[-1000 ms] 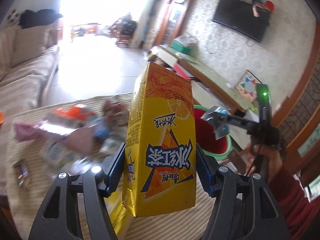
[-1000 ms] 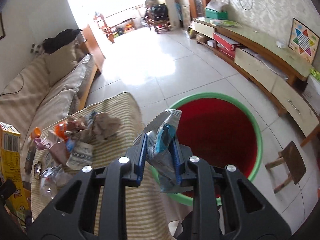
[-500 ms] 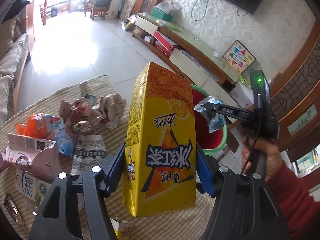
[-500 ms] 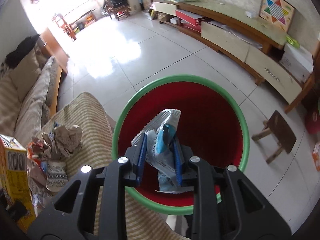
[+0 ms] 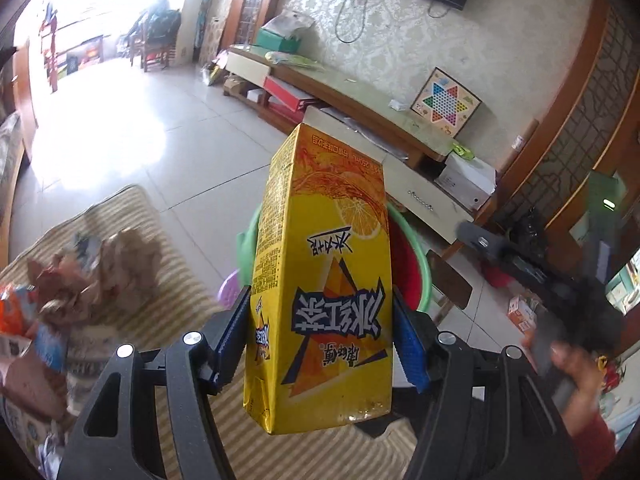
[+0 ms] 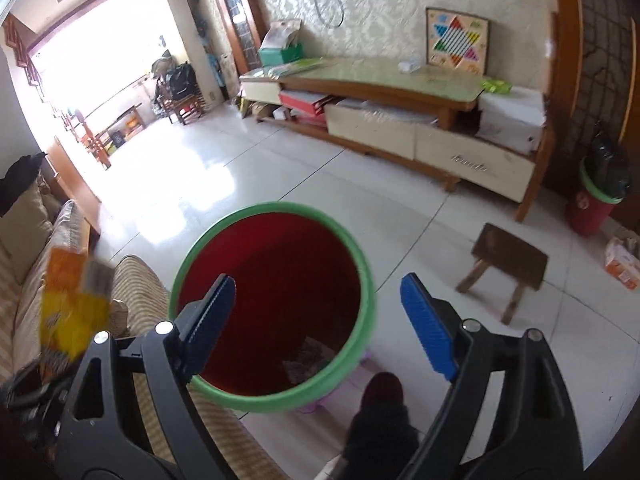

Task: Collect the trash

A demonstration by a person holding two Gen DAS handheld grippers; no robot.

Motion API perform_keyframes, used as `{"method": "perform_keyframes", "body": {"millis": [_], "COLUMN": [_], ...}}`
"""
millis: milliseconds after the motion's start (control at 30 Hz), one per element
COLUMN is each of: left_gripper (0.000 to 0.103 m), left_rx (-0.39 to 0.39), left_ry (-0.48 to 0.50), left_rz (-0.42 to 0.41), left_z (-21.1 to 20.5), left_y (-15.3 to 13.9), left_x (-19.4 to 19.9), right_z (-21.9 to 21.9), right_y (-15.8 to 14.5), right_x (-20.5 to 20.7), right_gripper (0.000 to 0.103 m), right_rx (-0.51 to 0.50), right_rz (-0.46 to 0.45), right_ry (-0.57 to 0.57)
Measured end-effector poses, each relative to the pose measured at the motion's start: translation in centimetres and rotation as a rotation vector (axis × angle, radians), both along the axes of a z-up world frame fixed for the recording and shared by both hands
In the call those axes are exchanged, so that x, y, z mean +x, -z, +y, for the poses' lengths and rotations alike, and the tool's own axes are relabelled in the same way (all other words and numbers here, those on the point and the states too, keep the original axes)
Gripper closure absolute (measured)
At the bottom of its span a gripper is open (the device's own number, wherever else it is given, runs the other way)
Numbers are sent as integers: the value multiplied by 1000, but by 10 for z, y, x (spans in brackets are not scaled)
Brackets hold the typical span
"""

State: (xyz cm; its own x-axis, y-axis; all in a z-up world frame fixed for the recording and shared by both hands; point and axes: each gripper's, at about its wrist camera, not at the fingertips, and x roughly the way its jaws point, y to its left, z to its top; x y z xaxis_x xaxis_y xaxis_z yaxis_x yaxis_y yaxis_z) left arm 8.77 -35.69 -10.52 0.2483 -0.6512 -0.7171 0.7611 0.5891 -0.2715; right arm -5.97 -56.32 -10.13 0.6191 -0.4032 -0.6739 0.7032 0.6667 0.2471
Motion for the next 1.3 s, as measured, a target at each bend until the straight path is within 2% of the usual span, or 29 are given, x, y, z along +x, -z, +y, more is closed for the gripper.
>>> {"method": "perform_keyframes", "body": {"millis": [267, 300, 333, 367, 533, 733, 933, 1167, 1300], "left_gripper": [40, 34, 23, 21, 21, 21, 21, 21, 26], "left_rx": [5, 10, 10, 3, -41, -61, -21, -1, -29], "left_ry": [13, 7, -2, -12, -40, -157, -334, -618, -745], "left_rz": [25, 26, 28, 30, 31, -33, -39, 52, 202], "left_z": [-66, -70, -73, -73, -49, 39, 142, 269, 313], "left_y": [15, 17, 17, 16, 1, -26, -24, 7, 39], "left_x": [6, 7, 8, 8, 0, -29, -37, -29, -11], "right_z": [-3, -3, -4, -3, 8, 46, 101, 175, 210], "right_y": [-10, -12, -13, -15, -25, -40, -43, -35, -32], "right_x": [-64, -69, -71, -74, -81, -59, -23, 17, 27], "right_gripper": [16, 16, 16, 16, 16, 13, 13, 12, 12], "right_rx": [-26, -31, -37, -43, -56, -64, -51, -45, -54], "right_rz": [-53, -56, -57, -55, -72, -107, -99, -55, -30], "right_ry": [56, 61, 64, 66, 43, -56, -209, -415, -514]}}
